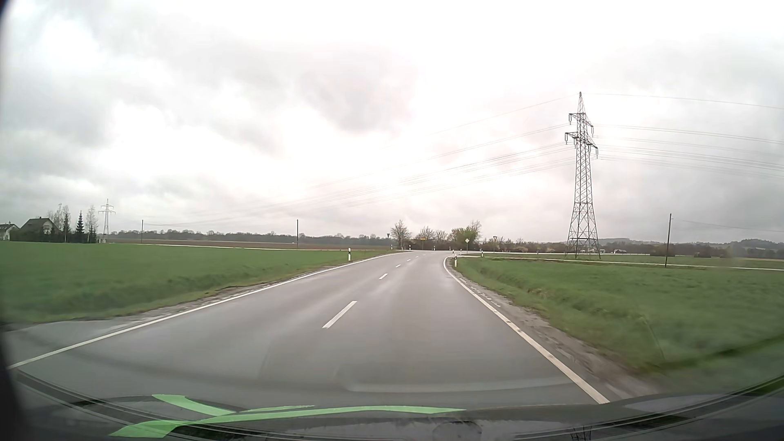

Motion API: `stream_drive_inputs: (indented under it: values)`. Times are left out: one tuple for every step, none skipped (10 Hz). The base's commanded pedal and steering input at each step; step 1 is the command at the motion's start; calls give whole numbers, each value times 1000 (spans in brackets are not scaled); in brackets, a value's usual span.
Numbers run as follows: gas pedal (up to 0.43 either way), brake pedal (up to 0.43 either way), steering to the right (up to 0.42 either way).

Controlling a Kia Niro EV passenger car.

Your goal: Follow the waypoints while adhering to traffic rules and regulations

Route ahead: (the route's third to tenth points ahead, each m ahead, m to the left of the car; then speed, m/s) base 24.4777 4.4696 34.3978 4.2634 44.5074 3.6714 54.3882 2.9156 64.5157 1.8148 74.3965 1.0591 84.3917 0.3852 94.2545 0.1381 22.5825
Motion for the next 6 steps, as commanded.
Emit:
stream_drive_inputs:
  values:
    - [0, 0, -4]
    - [20, 0, -3]
    - [47, 0, -2]
    - [59, 0, 0]
    - [59, 0, 4]
    - [59, 0, 4]
